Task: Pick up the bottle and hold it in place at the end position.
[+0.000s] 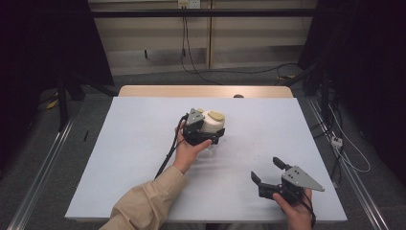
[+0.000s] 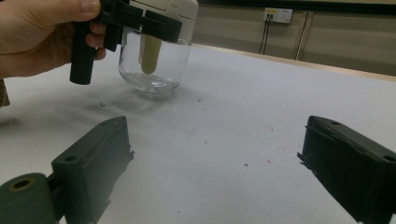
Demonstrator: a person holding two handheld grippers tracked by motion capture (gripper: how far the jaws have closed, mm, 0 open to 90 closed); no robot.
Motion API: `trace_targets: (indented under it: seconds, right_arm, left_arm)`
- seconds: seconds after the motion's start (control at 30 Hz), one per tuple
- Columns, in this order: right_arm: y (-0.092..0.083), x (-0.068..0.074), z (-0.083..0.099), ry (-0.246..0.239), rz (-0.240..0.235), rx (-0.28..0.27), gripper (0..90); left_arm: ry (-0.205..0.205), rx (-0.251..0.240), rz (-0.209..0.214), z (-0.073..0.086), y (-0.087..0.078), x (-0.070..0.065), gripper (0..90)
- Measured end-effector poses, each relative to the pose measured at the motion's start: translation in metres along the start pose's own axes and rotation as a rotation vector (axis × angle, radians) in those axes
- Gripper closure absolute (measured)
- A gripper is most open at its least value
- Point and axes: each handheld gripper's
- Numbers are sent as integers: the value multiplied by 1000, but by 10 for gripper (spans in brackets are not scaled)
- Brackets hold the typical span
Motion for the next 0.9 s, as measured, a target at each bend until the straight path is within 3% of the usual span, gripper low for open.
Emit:
trace_targets:
  seconds: [0.9]
  right_arm:
    - [1, 0, 0, -2, -4, 1, 72]
  left_arm:
    - [16, 8, -4, -4, 6, -3, 63]
Point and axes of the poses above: each handheld gripper's, and its own axes: y roughly forward along the jaws, z roughly out of its underside, x roughly to its left, and after that the axes turned 13 degrees about -y, right-handed
